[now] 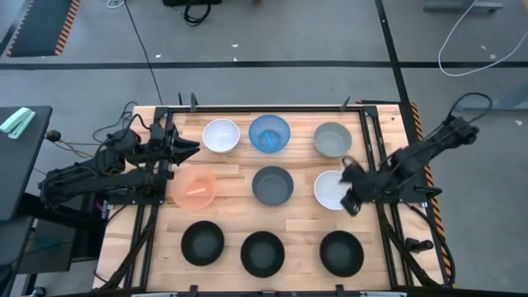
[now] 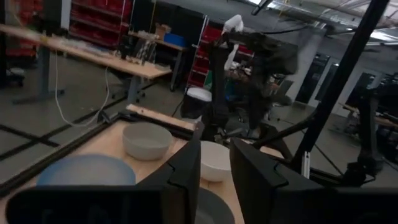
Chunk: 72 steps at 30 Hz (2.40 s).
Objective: Nest bowls inside each other
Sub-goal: Stack the right black bowl on top of the bottom white bowl
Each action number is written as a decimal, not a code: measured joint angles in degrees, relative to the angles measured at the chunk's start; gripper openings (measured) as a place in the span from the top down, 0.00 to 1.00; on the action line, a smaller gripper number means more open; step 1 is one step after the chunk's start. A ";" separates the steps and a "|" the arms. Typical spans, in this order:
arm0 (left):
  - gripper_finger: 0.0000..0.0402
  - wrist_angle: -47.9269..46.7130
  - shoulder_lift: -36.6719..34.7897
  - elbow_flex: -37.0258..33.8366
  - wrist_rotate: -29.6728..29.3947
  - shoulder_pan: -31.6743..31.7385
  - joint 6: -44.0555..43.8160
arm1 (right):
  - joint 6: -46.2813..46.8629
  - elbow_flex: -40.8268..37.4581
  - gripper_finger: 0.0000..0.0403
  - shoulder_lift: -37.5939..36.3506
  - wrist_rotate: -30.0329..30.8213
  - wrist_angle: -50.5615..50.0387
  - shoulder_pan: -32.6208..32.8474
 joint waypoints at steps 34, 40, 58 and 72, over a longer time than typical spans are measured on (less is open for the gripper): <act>0.79 -5.14 0.02 0.02 3.60 0.02 -3.17 | 23.85 -14.69 0.95 12.77 -2.05 19.57 17.35; 0.80 -5.16 0.02 0.02 4.49 0.02 -4.21 | 24.34 -15.61 0.95 13.16 -2.06 20.92 17.35; 0.80 -5.17 0.02 0.04 4.49 0.02 -4.26 | 26.27 -14.08 0.94 9.95 -4.53 17.34 17.33; 0.80 -5.18 0.02 0.04 4.49 0.04 -4.39 | 25.86 -15.48 0.80 10.48 -6.10 15.79 17.35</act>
